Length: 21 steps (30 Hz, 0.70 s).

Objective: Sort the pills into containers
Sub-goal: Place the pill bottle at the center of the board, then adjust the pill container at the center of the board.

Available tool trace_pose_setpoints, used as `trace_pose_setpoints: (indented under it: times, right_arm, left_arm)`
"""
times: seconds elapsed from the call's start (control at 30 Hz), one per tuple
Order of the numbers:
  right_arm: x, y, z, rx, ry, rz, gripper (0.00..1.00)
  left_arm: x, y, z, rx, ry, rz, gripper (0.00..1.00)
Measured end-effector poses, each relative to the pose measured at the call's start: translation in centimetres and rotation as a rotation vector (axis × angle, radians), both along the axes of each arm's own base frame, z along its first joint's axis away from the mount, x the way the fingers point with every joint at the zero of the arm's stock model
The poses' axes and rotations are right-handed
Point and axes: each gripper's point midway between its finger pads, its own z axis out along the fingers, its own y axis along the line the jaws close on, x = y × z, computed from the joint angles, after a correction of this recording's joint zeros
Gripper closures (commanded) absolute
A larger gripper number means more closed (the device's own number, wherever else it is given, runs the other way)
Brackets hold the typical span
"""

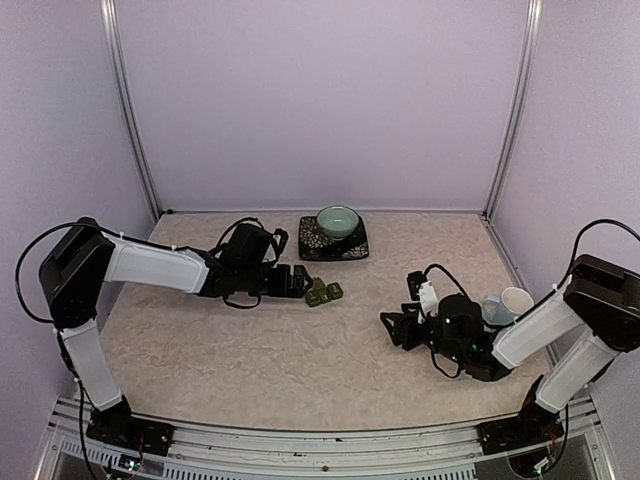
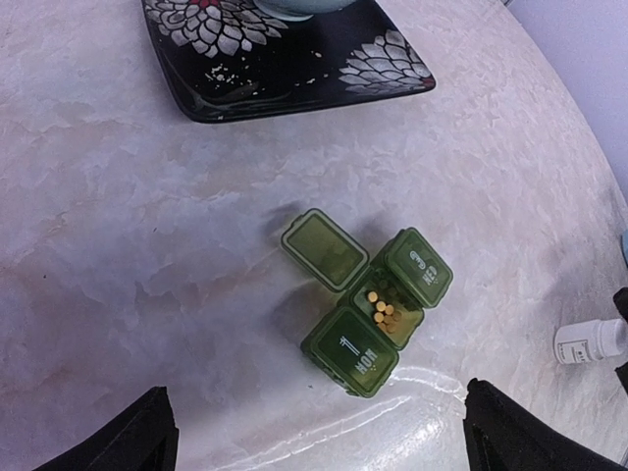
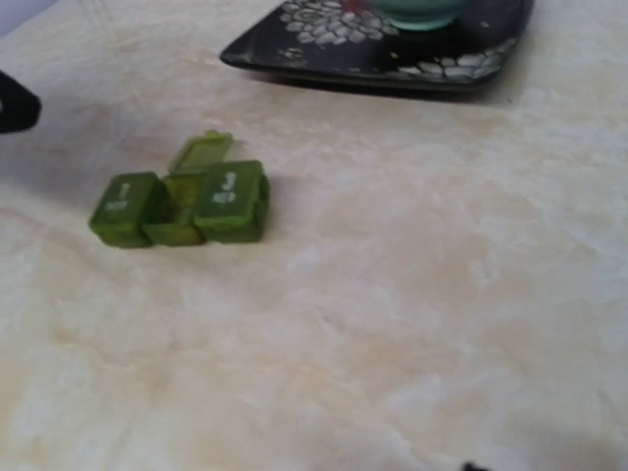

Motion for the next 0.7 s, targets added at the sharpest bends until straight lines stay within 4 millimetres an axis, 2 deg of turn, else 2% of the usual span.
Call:
trace_pose_setpoints:
  times: [0.17, 0.33, 0.5, 0.6, 0.7]
  right_arm:
    - [0.0, 0.9, 2.4, 0.013, -0.007, 0.037, 0.24]
    - [0.6, 2.5, 6.8, 0.031, -0.015, 0.075, 0.22]
    - [1.7, 4.7, 10.7, 0.052, 0.026, 0.102, 0.23]
    - [2.9, 6.2, 11.9, 0.054, 0.066, 0.123, 0.24]
    - [4.5, 7.7, 11.6, 0.029, 0.109, 0.131, 0.27]
  left_arm:
    - [-0.6, 0.2, -0.8, 0.050, -0.015, -0.050, 0.01]
    - [-1.1, 0.0, -1.2, 0.074, -0.019, -0.098, 0.01]
    - [-1.1, 0.2, -2.7, 0.062, 0.034, -0.080, 0.01]
    - [-1.0, 0.3, -3.4, 0.049, 0.060, -0.056, 0.01]
    - [-0.7, 0.2, -3.3, 0.023, 0.066, -0.036, 0.01]
